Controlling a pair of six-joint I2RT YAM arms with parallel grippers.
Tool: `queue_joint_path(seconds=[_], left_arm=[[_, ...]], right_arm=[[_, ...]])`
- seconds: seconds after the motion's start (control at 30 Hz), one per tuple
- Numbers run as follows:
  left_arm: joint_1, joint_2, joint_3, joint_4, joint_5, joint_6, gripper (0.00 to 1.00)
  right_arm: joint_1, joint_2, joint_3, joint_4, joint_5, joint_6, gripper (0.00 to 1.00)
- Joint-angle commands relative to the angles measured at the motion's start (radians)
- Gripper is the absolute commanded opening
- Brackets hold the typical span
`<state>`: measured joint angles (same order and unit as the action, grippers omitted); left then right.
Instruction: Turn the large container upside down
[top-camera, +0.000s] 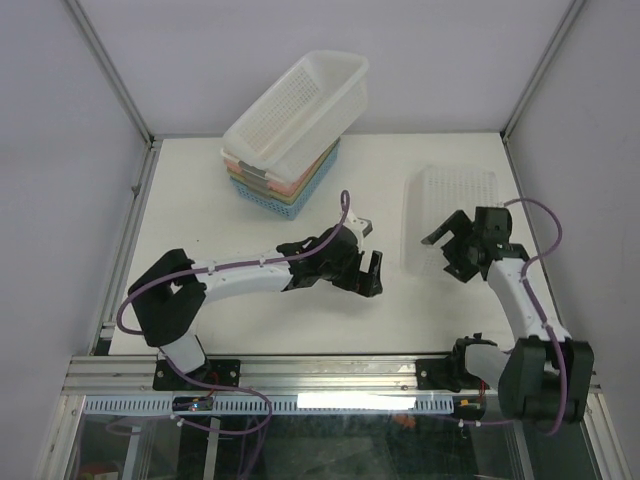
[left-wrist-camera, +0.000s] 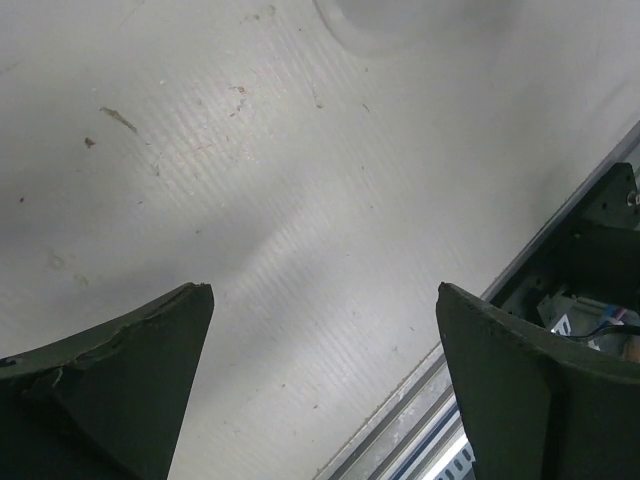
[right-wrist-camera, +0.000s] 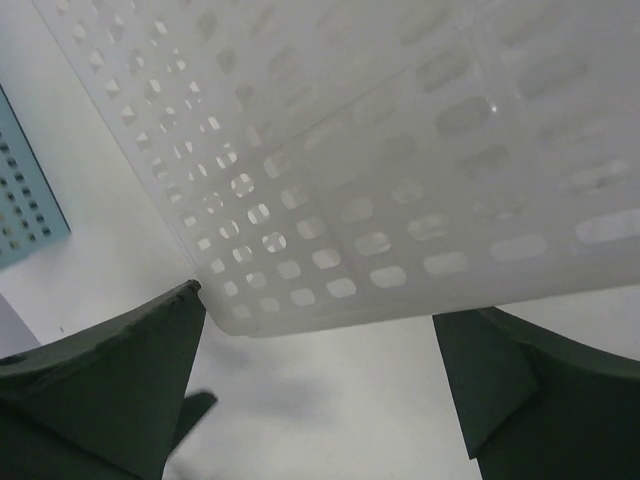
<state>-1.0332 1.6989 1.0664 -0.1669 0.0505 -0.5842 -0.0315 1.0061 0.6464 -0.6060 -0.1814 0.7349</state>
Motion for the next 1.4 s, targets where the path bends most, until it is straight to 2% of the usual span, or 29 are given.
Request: queue_joint_path(seconds=[0.0, 0.1, 0.2, 0.37, 0.5, 0.6, 0.73, 0.93, 1.1, 1.27, 1.37], left_arm=[[0.001, -0.119, -0.011, -0.03, -0.036, 0.075, 0.99], [0.002, -0.15, -0.022, -0.046, -0.052, 0.085, 0.99], [0.001, -0.173, -0.027, -0.061, -0.063, 0.086, 0.99], [0.001, -0.2, -0.028, -0.062, -0.074, 0.09, 0.99], [0.001, -0.227, -0.025, -0.059, -0.084, 0.091, 0.99], [0.001, -0.26, -0.048, -0.05, -0.1, 0.09, 0.99], [0.001, -0.302, -0.082, -0.048, -0.118, 0.082, 0.99], [0.001, -0.328, -0.107, -0.045, -0.099, 0.046, 0.99], [0.001, -0.354, -0.114, -0.041, -0.104, 0.059, 0.99], [0.001, -0.372, -0.065, -0.053, -0.083, 0.089, 0.99], [0.001, -0.375, -0.007, -0.07, -0.041, 0.102, 0.99]], right_arm=[[-0.078, 0.203, 0.176, 0.31, 0.101, 0.011, 0.99], [-0.122, 0.358, 0.315, 0.304, 0.117, -0.023, 0.99], [-0.142, 0.433, 0.454, 0.182, 0.126, -0.088, 0.99], [-0.125, 0.269, 0.389, 0.213, 0.067, -0.148, 0.99], [0.0, 0.134, 0.254, 0.335, -0.023, -0.188, 0.99], [0.108, 0.171, 0.242, 0.319, 0.059, -0.187, 0.99], [0.154, 0.318, 0.295, 0.327, 0.096, -0.176, 0.99], [0.134, 0.528, 0.445, 0.312, 0.288, -0.166, 0.99], [0.064, 0.643, 0.553, 0.296, 0.367, -0.155, 0.99], [0.048, 0.702, 0.654, 0.198, 0.436, -0.152, 0.99], [0.05, 0.675, 0.655, 0.159, 0.448, -0.143, 0.99]])
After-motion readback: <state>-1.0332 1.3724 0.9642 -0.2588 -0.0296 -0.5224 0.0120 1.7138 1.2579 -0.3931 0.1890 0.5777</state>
